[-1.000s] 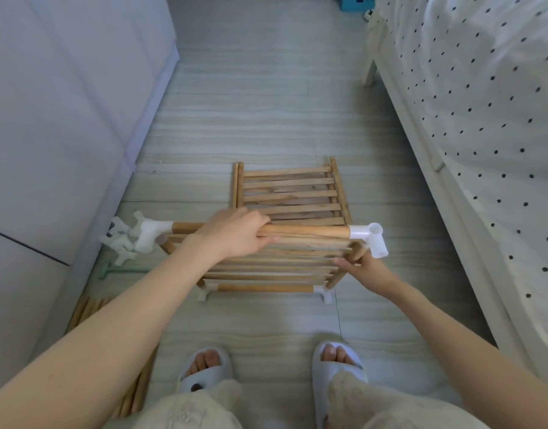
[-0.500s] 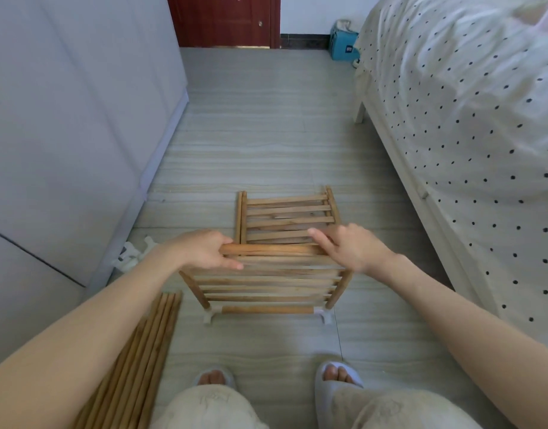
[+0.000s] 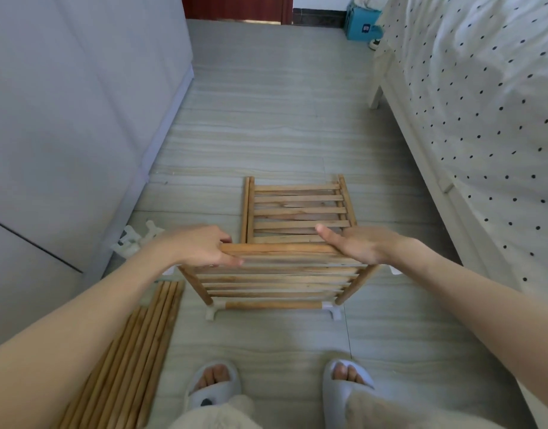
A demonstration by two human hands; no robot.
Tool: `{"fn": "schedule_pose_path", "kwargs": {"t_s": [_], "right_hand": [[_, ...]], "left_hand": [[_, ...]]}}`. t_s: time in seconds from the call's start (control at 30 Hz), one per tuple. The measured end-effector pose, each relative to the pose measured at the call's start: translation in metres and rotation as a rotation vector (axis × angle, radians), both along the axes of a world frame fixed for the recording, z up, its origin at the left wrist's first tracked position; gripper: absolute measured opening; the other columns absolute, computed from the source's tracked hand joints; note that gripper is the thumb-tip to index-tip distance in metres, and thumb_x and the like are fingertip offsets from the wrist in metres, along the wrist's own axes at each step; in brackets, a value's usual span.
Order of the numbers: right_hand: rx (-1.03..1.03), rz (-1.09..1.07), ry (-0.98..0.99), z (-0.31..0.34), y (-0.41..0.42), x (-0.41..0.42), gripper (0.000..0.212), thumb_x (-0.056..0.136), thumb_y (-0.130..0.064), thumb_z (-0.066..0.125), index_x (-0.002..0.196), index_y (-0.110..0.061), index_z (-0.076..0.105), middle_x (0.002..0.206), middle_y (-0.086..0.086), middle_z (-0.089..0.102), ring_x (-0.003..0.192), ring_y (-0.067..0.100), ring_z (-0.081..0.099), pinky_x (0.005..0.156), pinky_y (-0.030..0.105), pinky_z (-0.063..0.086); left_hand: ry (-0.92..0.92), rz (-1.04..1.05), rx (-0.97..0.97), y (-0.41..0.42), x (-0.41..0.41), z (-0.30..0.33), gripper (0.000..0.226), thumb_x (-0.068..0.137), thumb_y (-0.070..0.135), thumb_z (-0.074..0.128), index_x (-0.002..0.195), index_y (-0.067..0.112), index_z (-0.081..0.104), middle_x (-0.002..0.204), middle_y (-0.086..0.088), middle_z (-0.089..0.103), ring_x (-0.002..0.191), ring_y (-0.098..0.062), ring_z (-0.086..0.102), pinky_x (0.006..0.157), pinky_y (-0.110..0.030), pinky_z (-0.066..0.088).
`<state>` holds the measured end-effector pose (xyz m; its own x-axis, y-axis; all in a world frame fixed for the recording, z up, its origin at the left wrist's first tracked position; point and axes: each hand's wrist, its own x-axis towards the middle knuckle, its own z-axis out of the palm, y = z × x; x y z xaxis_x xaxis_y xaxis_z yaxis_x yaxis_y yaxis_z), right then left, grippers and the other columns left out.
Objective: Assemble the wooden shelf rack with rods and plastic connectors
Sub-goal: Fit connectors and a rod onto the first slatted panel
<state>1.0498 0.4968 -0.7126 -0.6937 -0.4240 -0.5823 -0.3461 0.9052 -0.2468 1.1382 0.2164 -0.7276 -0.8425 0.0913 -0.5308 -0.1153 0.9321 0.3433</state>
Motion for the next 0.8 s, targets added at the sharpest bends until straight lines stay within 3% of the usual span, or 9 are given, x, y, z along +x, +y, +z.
{"fn": "schedule_pose_path", "kwargs": {"t_s": [0.1, 0.17, 0.3, 0.37, 0.43, 0.53, 0.63, 0.7, 0.8], "right_hand": [[0.001, 0.097, 0.176, -0.007, 0.001, 0.005, 0.098, 0.058, -0.085, -0.015, 0.071, -0.024, 0.061, 0.082, -0.003, 0.061, 0.086, 0.02, 0.054, 0.076, 0.034, 0.032], [0.009, 0.113, 0.231, -0.01, 0.002, 0.006, 0.091, 0.057, -0.083, -0.018, 0.062, -0.027, 0.054, 0.068, -0.006, 0.052, 0.073, 0.017, 0.049, 0.071, 0.035, 0.031], [0.002, 0.125, 0.3, -0.01, 0.005, 0.015, 0.089, 0.067, -0.078, -0.015, 0.06, -0.023, 0.054, 0.064, -0.004, 0.05, 0.065, 0.015, 0.046, 0.071, 0.035, 0.032], [-0.036, 0.122, 0.364, -0.007, 0.006, 0.023, 0.076, 0.084, -0.068, -0.003, 0.055, -0.021, 0.048, 0.059, -0.003, 0.049, 0.06, 0.015, 0.047, 0.069, 0.034, 0.034], [-0.1, 0.117, 0.445, -0.002, 0.009, 0.03, 0.062, 0.095, -0.056, 0.011, 0.06, -0.021, 0.047, 0.061, -0.003, 0.05, 0.069, 0.023, 0.054, 0.069, 0.034, 0.038], [-0.293, 0.141, 0.723, 0.001, 0.023, 0.045, 0.029, 0.099, -0.028, 0.042, 0.087, -0.014, 0.065, 0.083, 0.006, 0.063, 0.089, 0.03, 0.059, 0.08, 0.036, 0.039], [-0.533, 0.105, 1.0, -0.004, 0.038, 0.072, 0.013, 0.088, -0.009, 0.056, 0.082, -0.004, 0.066, 0.076, 0.009, 0.061, 0.07, 0.028, 0.054, 0.063, 0.034, 0.039], [-0.591, -0.028, 0.963, -0.01, 0.043, 0.09, 0.019, 0.088, -0.009, 0.052, 0.073, -0.005, 0.062, 0.068, 0.006, 0.058, 0.064, 0.023, 0.05, 0.06, 0.03, 0.038], [-0.646, -0.266, 0.74, -0.016, 0.035, 0.097, 0.024, 0.091, -0.007, 0.052, 0.07, -0.002, 0.062, 0.065, 0.008, 0.062, 0.065, 0.026, 0.055, 0.068, 0.035, 0.043]], "left_hand": [[0.058, -0.005, -0.078, 0.003, 0.002, -0.003, 0.039, 0.079, 0.068, 0.053, 0.08, 0.03, 0.06, 0.073, 0.007, 0.063, 0.071, -0.012, 0.06, 0.065, -0.029, 0.047], [0.083, -0.001, -0.117, 0.003, 0.004, -0.004, 0.039, 0.08, 0.066, 0.052, 0.082, 0.029, 0.063, 0.073, 0.004, 0.064, 0.069, -0.014, 0.061, 0.062, -0.028, 0.046], [0.125, -0.033, -0.172, 0.007, 0.012, -0.002, 0.032, 0.083, 0.058, 0.051, 0.082, 0.029, 0.064, 0.07, 0.002, 0.063, 0.064, -0.014, 0.059, 0.053, -0.026, 0.04], [0.119, -0.029, -0.182, 0.008, 0.017, 0.0, 0.026, 0.084, 0.052, 0.052, 0.079, 0.029, 0.062, 0.068, 0.003, 0.061, 0.062, -0.013, 0.057, 0.051, -0.025, 0.036], [0.139, -0.026, -0.199, 0.009, 0.019, 0.003, 0.023, 0.082, 0.049, 0.053, 0.074, 0.029, 0.06, 0.066, 0.004, 0.059, 0.062, -0.014, 0.057, 0.051, -0.025, 0.036], [0.201, -0.024, -0.252, 0.009, 0.025, 0.004, 0.022, 0.08, 0.046, 0.052, 0.067, 0.028, 0.057, 0.064, 0.006, 0.057, 0.059, -0.011, 0.054, 0.049, -0.023, 0.031], [0.235, -0.017, -0.285, 0.01, 0.027, 0.002, 0.023, 0.081, 0.047, 0.05, 0.072, 0.028, 0.06, 0.065, 0.006, 0.057, 0.061, -0.011, 0.054, 0.051, -0.024, 0.034], [0.245, 0.002, -0.306, 0.01, 0.028, 0.001, 0.024, 0.083, 0.047, 0.05, 0.074, 0.027, 0.062, 0.065, 0.005, 0.057, 0.061, -0.011, 0.052, 0.051, -0.024, 0.033], [0.252, 0.0, -0.332, 0.011, 0.031, -0.002, 0.025, 0.084, 0.045, 0.05, 0.075, 0.024, 0.061, 0.065, 0.005, 0.054, 0.06, -0.009, 0.05, 0.05, -0.024, 0.031]]}}
